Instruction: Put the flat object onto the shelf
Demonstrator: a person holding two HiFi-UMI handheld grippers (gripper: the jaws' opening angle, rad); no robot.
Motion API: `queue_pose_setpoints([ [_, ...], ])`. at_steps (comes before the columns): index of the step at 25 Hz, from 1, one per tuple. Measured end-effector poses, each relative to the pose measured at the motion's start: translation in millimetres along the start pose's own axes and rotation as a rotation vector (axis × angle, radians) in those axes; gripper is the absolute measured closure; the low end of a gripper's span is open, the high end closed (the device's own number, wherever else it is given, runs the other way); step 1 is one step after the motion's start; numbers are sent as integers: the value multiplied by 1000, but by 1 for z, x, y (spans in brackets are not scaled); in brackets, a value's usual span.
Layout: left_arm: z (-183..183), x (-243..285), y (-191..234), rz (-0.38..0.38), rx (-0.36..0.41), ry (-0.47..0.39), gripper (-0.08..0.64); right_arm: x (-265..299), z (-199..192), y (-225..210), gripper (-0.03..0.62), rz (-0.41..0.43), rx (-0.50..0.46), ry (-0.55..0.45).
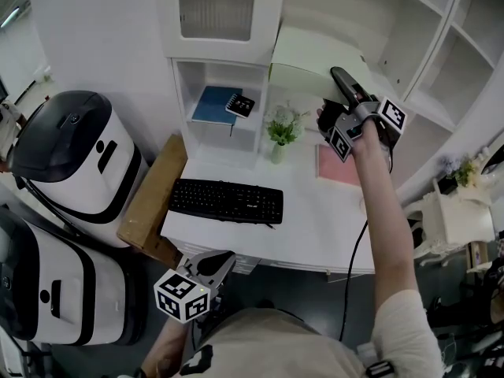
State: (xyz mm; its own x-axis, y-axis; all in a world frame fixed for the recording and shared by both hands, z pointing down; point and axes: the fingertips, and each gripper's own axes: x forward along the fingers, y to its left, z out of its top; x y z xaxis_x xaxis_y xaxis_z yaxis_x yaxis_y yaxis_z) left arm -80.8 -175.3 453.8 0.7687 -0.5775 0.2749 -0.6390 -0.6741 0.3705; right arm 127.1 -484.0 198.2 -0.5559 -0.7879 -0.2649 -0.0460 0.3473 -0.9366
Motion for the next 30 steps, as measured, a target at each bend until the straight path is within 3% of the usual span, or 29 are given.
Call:
queue_pose_setpoints([
  [30,-4,2,6,21,-16,-9,546,20,22,-6,275,-2,0,-5],
])
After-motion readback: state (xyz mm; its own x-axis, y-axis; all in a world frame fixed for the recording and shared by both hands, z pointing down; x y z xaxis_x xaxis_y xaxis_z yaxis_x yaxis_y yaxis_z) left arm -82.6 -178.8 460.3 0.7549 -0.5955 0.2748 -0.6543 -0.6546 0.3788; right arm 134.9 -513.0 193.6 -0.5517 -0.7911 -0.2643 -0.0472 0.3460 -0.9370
